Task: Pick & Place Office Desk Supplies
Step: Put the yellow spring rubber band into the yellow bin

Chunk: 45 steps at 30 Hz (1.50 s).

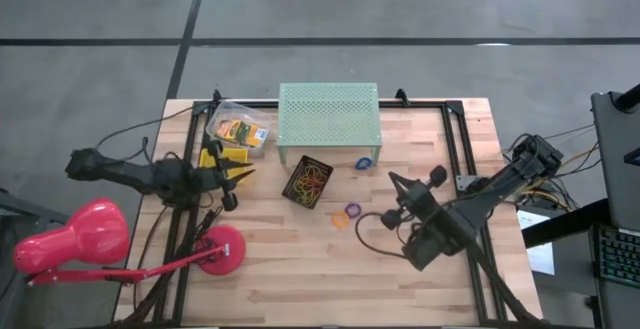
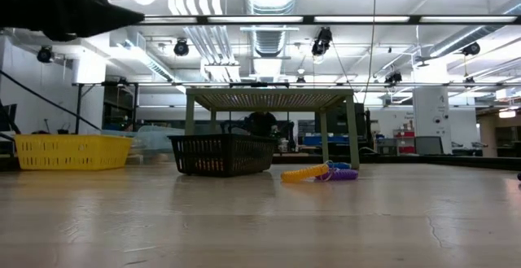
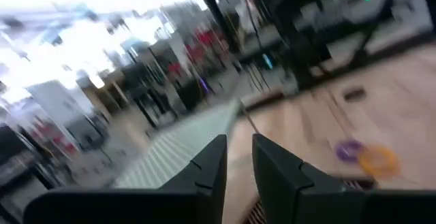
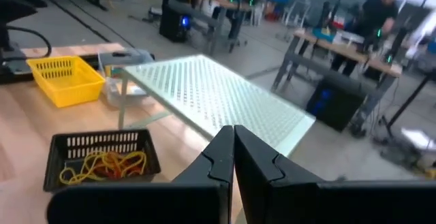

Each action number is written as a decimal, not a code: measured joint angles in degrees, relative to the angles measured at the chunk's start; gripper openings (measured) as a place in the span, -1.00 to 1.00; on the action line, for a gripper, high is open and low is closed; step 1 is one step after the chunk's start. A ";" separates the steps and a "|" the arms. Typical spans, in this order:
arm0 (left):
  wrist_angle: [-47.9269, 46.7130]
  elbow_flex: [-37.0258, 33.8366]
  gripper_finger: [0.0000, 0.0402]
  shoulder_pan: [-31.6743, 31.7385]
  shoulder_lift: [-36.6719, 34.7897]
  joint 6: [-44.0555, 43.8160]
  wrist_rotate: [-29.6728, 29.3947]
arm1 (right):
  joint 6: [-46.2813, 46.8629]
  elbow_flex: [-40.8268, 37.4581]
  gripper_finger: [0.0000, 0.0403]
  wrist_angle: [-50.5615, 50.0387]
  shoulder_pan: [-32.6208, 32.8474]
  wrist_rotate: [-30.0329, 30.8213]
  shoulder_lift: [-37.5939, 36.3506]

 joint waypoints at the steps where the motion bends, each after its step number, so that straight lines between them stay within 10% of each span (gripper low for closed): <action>1: -4.29 1.42 -0.63 0.00 0.00 -1.91 0.00 | 0.27 -0.04 -0.96 0.14 -0.20 -1.38 0.00; 24: -23.80 6.82 -0.64 0.00 0.09 -10.75 -0.21 | -18.26 -0.38 -0.96 12.46 -0.37 -4.01 0.00; 30: -23.36 6.82 -0.64 0.00 0.11 -24.19 -0.59 | -18.00 -0.38 -0.96 12.69 -0.37 -3.94 0.00; 36: -23.22 6.84 -0.64 0.66 -1.83 -33.73 -19.97 | -18.07 -0.38 -0.96 12.83 -0.37 -3.94 0.00; 45: -23.13 6.82 -0.64 0.61 -4.73 -23.96 1.11 | -20.62 -0.43 -0.96 12.81 -0.42 -3.90 0.00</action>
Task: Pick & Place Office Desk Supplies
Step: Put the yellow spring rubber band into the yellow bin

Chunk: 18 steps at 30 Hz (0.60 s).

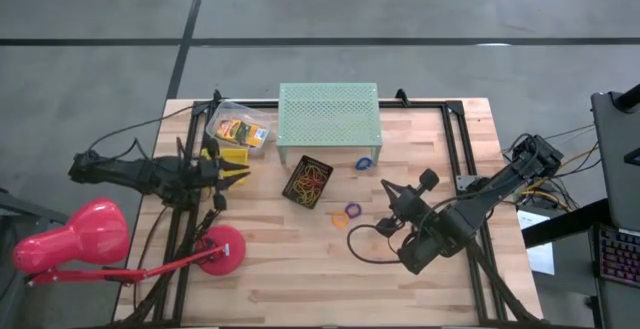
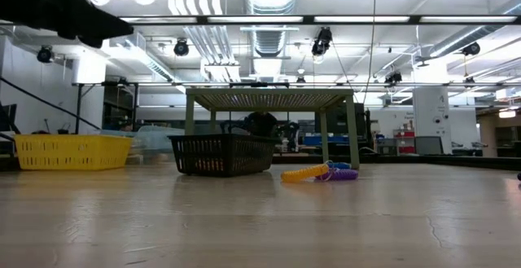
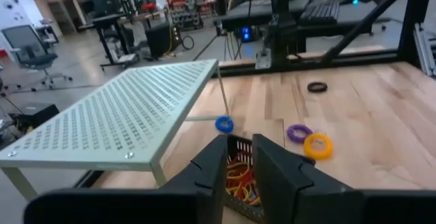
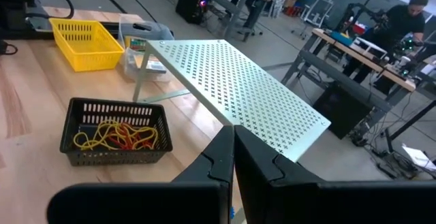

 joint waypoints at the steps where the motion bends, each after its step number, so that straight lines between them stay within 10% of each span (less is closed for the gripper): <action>1: -0.15 0.00 -0.64 0.00 -0.65 0.09 0.01 | 0.02 0.00 -0.96 0.00 0.00 0.00 0.00; 13: -7.47 -0.47 -0.64 0.04 -13.63 0.57 -0.83 | 0.02 -0.02 -0.96 0.11 0.00 0.00 0.02; 18: 20.31 -8.80 -0.64 0.03 -10.14 4.06 8.51 | 0.03 -0.17 -0.96 0.38 -0.21 0.02 0.04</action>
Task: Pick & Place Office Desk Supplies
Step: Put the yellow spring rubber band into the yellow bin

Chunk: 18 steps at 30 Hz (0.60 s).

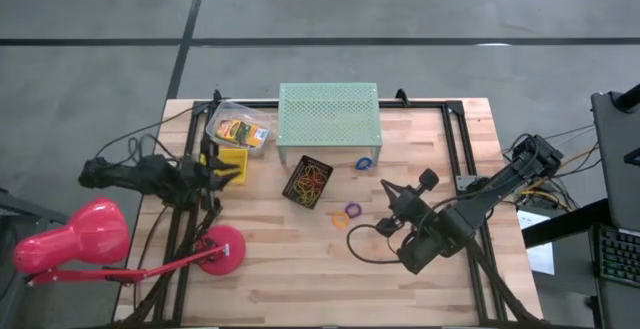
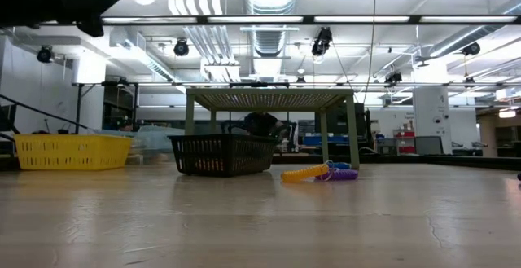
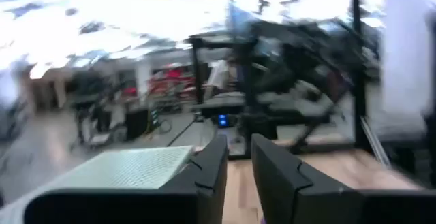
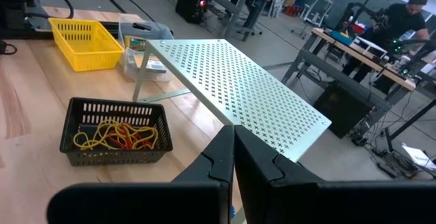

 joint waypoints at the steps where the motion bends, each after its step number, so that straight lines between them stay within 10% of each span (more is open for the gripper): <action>1: 1.74 -1.06 -0.64 0.01 0.86 2.20 1.04 | -0.07 0.00 -0.96 -0.04 -0.20 0.00 0.00; 18: -5.37 0.30 -0.64 0.17 0.49 -0.34 -5.76 | -0.18 0.02 -0.96 0.04 -2.01 -0.04 0.00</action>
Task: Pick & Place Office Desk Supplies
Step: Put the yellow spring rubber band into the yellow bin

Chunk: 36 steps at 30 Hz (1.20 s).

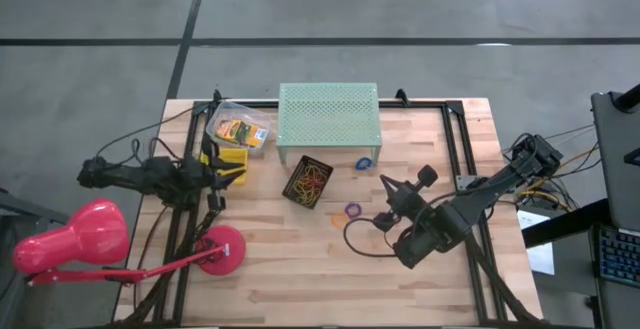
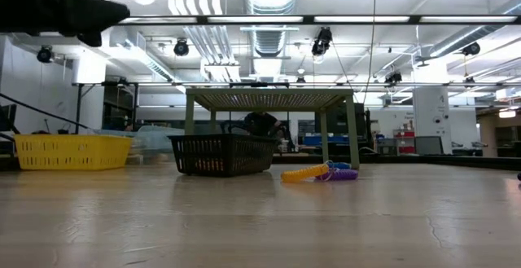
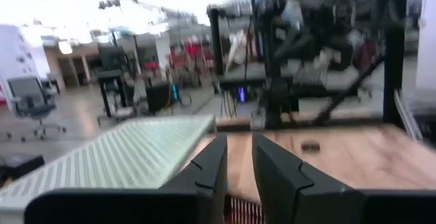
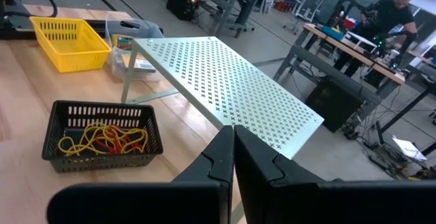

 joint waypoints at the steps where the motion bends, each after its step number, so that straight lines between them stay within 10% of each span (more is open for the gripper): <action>1: -2.32 0.82 -0.64 0.00 0.01 -0.25 -0.01 | -0.01 0.00 -0.96 0.00 0.01 0.00 0.00; 36: -8.18 3.98 -0.64 0.02 0.13 -0.42 0.03 | -0.22 -0.11 -0.96 0.03 0.01 -0.09 0.00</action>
